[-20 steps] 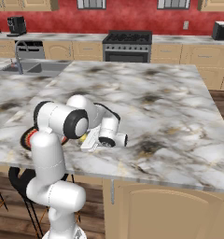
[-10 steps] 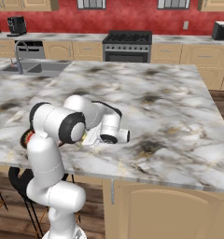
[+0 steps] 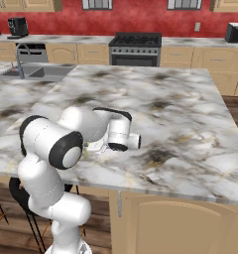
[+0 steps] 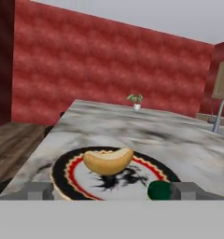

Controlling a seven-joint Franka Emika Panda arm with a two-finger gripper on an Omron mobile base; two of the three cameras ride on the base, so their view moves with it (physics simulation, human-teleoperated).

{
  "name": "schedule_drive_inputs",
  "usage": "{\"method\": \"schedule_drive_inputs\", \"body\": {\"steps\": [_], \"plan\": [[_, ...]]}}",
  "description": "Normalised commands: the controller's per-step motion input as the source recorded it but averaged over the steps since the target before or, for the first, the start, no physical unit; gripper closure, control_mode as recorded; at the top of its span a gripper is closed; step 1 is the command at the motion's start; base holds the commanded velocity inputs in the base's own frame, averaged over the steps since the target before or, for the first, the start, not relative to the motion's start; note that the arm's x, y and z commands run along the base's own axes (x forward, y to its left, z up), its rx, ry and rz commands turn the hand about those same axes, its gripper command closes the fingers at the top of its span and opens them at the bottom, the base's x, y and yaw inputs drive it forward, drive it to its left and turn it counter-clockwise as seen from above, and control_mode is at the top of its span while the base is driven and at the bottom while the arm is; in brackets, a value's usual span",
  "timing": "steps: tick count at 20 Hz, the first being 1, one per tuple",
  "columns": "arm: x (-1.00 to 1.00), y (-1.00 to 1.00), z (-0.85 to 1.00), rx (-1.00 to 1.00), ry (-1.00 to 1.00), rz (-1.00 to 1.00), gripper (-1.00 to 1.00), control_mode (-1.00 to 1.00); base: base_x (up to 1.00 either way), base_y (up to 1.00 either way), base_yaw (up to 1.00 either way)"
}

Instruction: Move the hot dog bun to the plate on the dining table and place the condiment next to that plate. Then navigate to the fridge and take the sausage and place it on the plate as well.

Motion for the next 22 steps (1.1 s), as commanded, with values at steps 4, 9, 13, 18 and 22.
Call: {"method": "schedule_drive_inputs", "body": {"steps": [4,9,13,18,22], "plan": [[-0.52,-0.01,0.60,-0.01,0.00,-0.07,-1.00,-1.00,0.00,0.00,0.00],[-0.53,0.00,0.70,-0.05,0.00,-0.11,-1.00,-1.00,0.00,0.00,0.00],[-0.52,0.00,0.74,-0.02,0.04,-0.22,-1.00,-1.00,0.00,0.00,0.00],[-0.56,0.01,0.68,-0.01,0.14,-0.30,-1.00,-1.00,0.00,0.00,0.00],[-0.59,0.01,0.59,0.00,0.24,-0.35,-1.00,-1.00,0.00,0.00,0.00]]}}
